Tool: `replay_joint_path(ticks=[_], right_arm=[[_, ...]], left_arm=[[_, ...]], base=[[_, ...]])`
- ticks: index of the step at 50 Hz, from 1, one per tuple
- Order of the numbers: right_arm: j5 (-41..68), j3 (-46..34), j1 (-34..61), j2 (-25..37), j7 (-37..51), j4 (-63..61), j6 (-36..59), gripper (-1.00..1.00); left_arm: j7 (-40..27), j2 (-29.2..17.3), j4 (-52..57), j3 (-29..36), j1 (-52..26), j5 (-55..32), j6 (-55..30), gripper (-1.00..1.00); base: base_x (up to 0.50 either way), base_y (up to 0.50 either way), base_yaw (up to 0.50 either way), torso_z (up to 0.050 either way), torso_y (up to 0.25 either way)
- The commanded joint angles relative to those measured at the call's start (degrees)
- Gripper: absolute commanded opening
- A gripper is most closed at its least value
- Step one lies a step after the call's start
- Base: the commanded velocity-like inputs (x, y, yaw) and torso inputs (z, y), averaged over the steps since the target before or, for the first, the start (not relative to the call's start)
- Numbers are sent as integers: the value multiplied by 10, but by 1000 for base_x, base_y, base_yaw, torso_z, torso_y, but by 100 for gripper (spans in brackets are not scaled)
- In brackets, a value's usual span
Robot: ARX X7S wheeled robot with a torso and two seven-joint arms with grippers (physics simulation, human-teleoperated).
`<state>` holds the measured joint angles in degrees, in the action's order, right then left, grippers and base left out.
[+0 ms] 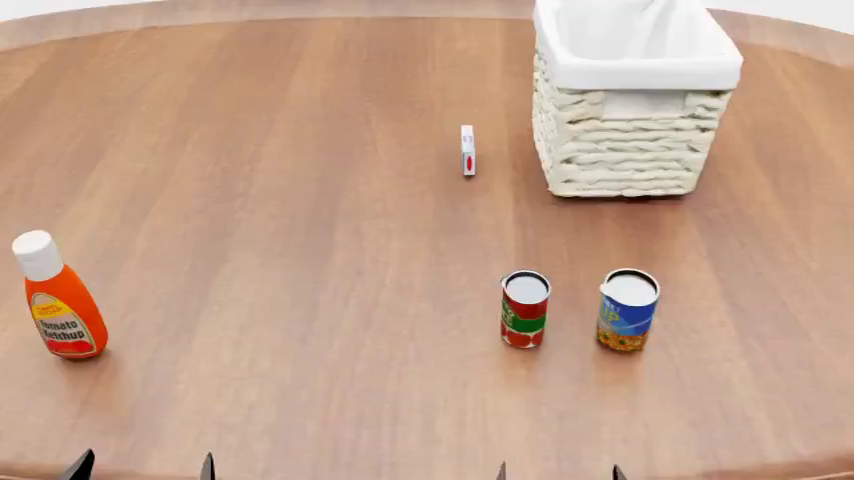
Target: Pick up the cream cheese box, and put it in the basket.
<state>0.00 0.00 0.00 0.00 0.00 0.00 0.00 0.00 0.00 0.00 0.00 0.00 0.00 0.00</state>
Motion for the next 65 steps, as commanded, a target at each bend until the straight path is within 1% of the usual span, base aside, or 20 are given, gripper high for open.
replay_joint_path(ticks=[1, 3, 13, 15, 18, 30, 42, 57, 60, 63, 65], right_arm=[[10, -15, -1, 11, 15, 2, -3, 100], [30, -17, -1, 16, 9, -3, 0, 100], [37, -36, -1, 29, 26, -1, 0, 100], [35, -39, -2, 31, 31, -2, -5, 100], [39, -42, -1, 35, 33, -1, -4, 100], [38, -62, -8, 49, 36, -4, -19, 100], [43, -76, -2, 58, 41, 2, -6, 100], [46, -90, 0, 65, 50, 10, -15, 100], [28, -95, -2, 67, 63, 13, -30, 100], [37, -96, -1, 68, 61, 12, -24, 100], [25, -99, -1, 69, 70, 16, -31, 100]], left_arm=[[-9, -7, 3, 9, 3, -7, 0, 100], [-14, -13, 1, 14, -1, -15, -1, 100], [-30, -28, -3, 30, -3, -31, 1, 100], [-47, -30, -3, 36, -4, -12, 0, 100], [-39, -30, -1, 29, -3, -44, 2, 100], [-46, -42, 5, 47, 1, -49, 2, 100], [-56, -49, 2, 57, -1, -55, 1, 100], [-63, -59, -1, 63, -6, -76, -2, 100], [-66, -59, -3, 66, -6, -75, 0, 100], [-68, -61, -2, 69, -5, -77, 1, 100], [-69, -62, -2, 70, -5, -78, 0, 100]], base=[[0, 0, 0, 0, 0], [0, 0, 0, 0, 0], [0, 0, 0, 0, 0], [0, 0, 0, 0, 0], [0, 0, 0, 0, 0], [29, -26, 0, 0, 0], [313, -402, 0, 0, 0], [318, -416, 0, 0, 0], [337, -406, 0, 0, 0], [397, -368, 0, 0, 0], [402, -359, 0, 0, 0]])
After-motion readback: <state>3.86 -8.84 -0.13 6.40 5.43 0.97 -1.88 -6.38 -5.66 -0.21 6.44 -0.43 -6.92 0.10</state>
